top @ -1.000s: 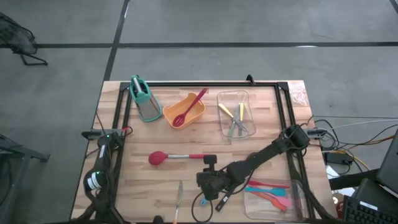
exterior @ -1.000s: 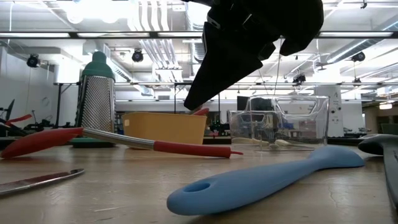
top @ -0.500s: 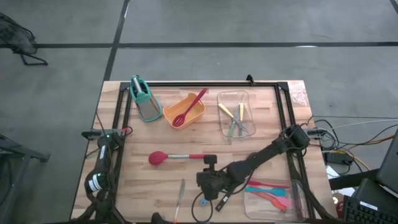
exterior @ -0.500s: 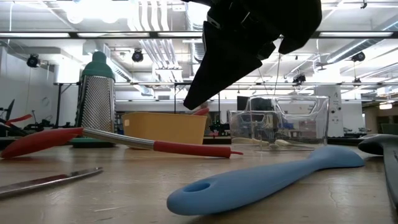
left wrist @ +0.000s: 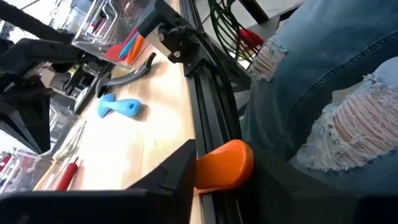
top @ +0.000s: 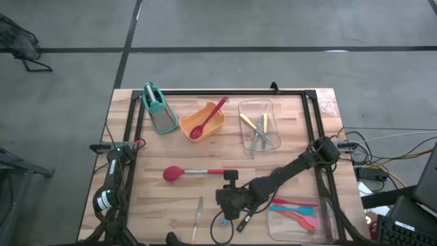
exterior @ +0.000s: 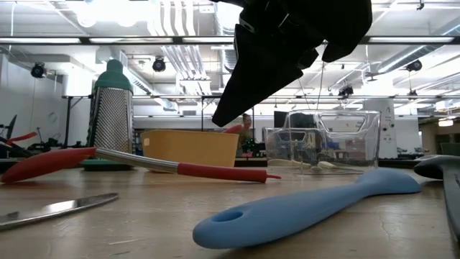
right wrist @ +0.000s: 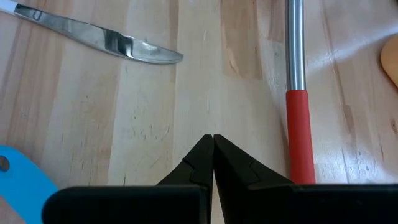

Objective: Pick & Place Kitchen Items
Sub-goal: Put the orange kitchen knife into the top transparent bin

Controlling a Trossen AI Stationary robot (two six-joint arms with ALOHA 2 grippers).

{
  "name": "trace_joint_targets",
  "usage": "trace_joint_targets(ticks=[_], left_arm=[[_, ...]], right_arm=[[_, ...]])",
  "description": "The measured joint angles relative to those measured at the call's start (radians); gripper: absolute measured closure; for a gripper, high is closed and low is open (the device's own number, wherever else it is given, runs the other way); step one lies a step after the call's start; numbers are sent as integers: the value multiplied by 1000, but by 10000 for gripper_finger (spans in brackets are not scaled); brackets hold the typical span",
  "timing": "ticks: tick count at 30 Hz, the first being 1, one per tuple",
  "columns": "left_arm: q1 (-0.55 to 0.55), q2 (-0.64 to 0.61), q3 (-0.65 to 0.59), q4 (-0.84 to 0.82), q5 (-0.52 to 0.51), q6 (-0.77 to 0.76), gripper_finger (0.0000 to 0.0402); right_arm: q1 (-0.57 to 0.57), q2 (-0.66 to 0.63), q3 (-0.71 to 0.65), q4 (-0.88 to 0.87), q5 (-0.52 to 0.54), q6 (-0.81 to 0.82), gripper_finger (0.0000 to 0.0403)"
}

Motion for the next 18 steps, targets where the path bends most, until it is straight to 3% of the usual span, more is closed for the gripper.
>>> trace_joint_targets(ticks=[4,18], left_arm=[[-3,2,3,-2,-15,45,310],[-3,-21,123,-64,-137,319,352]], right_arm=[[0,0,0,0,0,-1,394],[1,0,0,-5,-4,-5,394]])
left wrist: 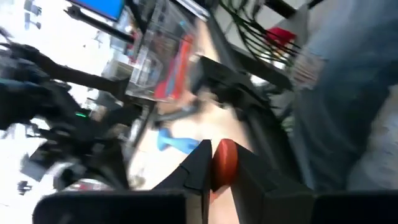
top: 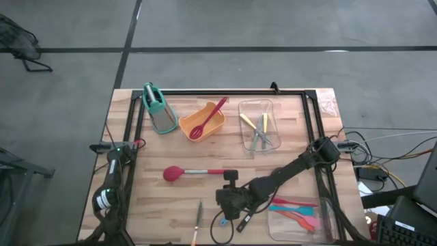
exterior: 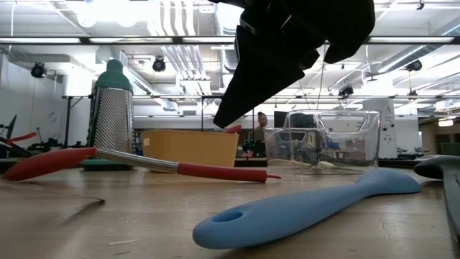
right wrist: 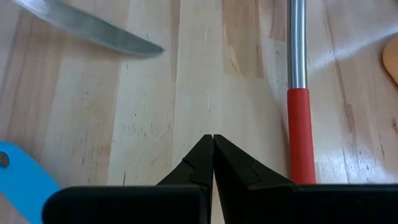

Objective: Pick & Place Kitchen Items
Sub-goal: Put the orange kitchen knife into the top transparent bin

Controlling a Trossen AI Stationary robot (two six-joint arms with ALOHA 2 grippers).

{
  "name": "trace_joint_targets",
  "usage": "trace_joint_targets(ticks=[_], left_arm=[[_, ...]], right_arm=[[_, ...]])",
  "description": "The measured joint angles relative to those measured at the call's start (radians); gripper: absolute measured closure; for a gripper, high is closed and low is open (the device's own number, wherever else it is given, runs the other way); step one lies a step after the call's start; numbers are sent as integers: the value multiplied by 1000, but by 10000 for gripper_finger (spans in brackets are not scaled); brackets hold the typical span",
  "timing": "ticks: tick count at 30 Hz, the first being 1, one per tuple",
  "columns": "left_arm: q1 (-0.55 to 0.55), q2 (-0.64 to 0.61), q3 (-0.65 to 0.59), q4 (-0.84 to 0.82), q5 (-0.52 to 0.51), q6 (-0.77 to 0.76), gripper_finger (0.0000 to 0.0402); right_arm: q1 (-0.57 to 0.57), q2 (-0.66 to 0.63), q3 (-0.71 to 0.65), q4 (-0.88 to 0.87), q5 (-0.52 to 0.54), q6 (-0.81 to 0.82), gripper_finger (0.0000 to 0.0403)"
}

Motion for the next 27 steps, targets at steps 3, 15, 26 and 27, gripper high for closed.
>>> trace_joint_targets(ticks=[3,15,26,27], left_arm=[[0,-31,-2,-19,-24,42,369],[11,-133,-7,-76,-170,122,377],[102,-247,-9,-441,-248,-116,377],[122,-257,-9,-489,-240,-148,377]], right_arm=[[4,0,4,-9,-7,0,394],[66,-63,45,-116,94,1,394],[179,-208,22,-186,357,61,394],[189,-215,22,-186,378,61,394]])
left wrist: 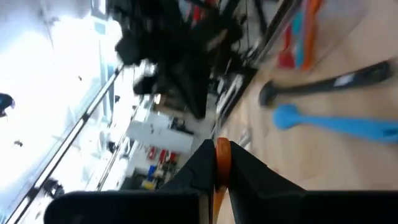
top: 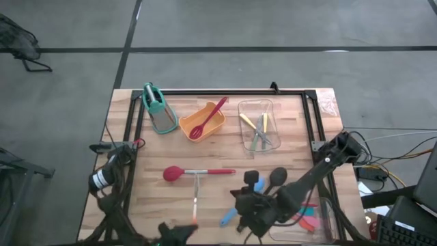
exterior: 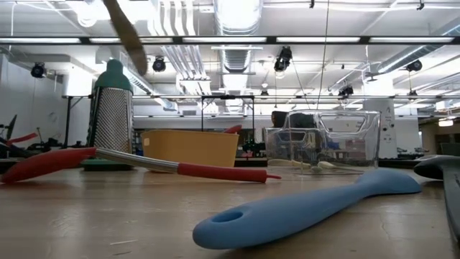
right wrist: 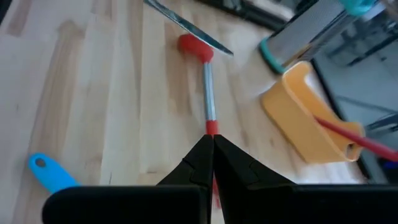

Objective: Pick & Place Kitchen Items
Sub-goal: Put the orange kitchen knife into the top transparent bin

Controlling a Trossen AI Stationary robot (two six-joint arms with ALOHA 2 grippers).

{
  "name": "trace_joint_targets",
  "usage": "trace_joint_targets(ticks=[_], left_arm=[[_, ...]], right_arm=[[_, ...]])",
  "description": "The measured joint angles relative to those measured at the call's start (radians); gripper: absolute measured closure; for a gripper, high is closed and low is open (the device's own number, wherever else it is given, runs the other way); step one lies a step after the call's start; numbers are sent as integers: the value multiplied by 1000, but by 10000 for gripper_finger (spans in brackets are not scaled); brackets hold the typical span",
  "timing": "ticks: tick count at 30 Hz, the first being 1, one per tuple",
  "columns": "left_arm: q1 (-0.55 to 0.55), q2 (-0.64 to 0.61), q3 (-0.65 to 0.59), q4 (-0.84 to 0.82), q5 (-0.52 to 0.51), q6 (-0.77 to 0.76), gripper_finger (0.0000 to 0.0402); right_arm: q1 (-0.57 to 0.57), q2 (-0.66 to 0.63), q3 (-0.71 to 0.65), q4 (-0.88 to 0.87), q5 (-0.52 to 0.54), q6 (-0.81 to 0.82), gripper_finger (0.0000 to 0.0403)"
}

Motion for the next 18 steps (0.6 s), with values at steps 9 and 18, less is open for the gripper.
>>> trace_joint_targets(ticks=[9,18], left_arm=[[210,-40,0,-217,-18,-85,377],[348,-41,0,-139,104,-26,377]], right_arm=[[43,-18,-2,-101,119,35,394],[120,-43,-6,-143,231,85,394]])
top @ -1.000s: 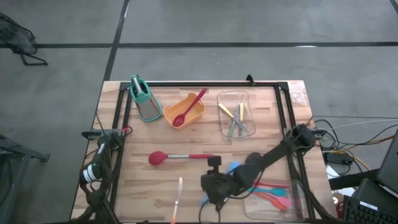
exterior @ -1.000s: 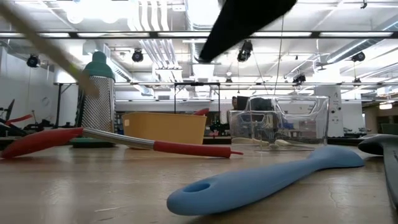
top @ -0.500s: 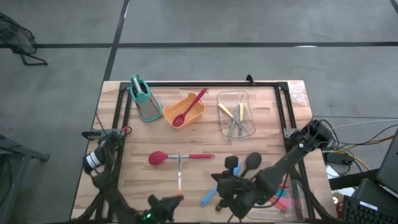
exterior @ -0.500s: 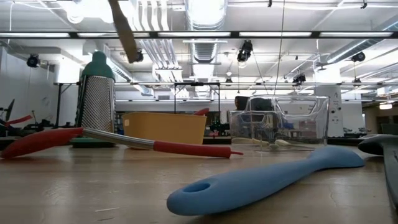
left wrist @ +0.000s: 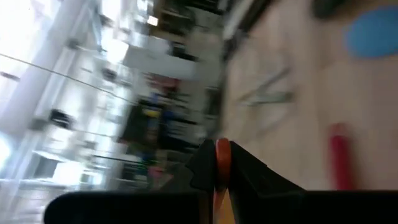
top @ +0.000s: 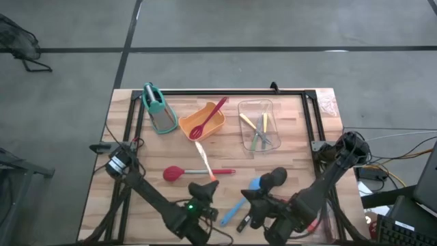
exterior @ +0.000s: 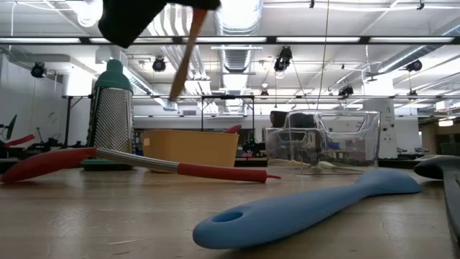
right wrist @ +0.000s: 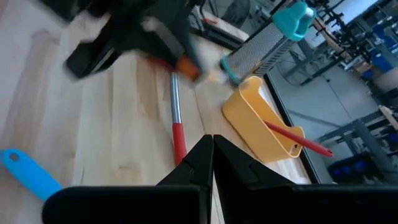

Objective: Pick & Place Kitchen Items
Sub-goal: Put the orange kitchen knife into the top transparent bin

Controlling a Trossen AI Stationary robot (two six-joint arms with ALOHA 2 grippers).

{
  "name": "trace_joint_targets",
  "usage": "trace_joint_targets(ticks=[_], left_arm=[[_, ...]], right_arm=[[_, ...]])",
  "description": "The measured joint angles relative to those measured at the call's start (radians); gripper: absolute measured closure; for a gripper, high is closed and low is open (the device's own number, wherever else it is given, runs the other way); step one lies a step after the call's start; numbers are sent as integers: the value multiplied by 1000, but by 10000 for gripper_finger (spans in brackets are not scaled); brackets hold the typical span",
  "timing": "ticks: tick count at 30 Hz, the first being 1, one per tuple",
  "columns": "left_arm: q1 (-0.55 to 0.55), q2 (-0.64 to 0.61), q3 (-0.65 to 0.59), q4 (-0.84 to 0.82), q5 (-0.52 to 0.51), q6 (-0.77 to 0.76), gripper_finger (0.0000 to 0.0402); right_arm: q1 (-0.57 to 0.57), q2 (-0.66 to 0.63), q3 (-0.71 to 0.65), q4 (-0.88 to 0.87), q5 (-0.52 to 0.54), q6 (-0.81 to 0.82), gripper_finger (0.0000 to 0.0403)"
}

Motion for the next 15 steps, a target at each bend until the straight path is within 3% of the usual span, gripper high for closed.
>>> trace_joint_targets(ticks=[4,8,10,15], left_arm=[[-7,6,0,304,186,219,377],[-25,8,0,716,598,532,377],[-35,8,0,873,728,648,377],[-36,7,-2,956,658,857,377]], right_arm=[[22,-9,0,-1,2,13,394],[25,-8,0,-1,2,16,394],[24,-8,-1,-1,1,16,394],[31,-8,-1,-4,3,15,394]])
